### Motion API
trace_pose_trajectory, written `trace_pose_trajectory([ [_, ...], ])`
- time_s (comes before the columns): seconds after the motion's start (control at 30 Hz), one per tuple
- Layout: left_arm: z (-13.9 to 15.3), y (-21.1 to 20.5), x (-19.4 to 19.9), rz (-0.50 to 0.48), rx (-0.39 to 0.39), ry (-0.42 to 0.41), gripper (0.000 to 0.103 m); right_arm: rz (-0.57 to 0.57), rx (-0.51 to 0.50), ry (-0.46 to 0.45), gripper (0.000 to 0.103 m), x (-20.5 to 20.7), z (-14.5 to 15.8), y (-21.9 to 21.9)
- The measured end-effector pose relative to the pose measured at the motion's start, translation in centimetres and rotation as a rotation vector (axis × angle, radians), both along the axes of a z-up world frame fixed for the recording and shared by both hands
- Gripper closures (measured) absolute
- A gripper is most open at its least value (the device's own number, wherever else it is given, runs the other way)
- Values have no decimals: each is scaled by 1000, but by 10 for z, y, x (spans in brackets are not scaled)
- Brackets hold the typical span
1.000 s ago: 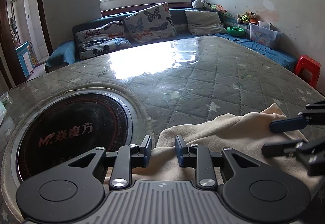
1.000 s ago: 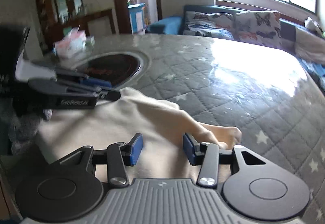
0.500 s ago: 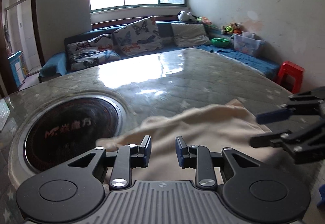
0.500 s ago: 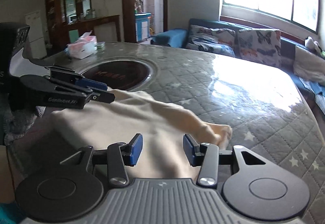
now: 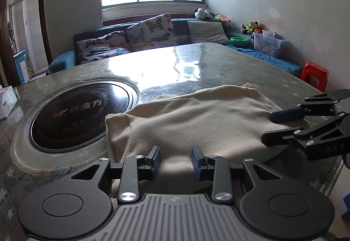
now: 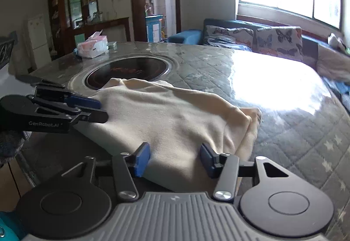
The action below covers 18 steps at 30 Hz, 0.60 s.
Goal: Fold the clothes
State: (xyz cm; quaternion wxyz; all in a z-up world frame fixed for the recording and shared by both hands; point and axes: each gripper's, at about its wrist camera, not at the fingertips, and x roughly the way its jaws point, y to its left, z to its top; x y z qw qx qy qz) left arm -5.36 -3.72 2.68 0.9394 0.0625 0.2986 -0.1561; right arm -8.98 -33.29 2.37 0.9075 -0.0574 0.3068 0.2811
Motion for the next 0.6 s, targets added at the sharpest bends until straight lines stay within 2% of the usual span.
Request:
trace_pose_trajectory([
  [0.3,-7,1,-4,20,-6,-3,67,3,-1,-44,52,-14,-3,-11],
  [0.47,-6,2,-6,23,-5,-1,66,-20,28,-67,53,-18,7,-11],
  [0.6,2,-4,-10,19,-3,-21,63,-58,-15,-97,51,-20,7,-11],
])
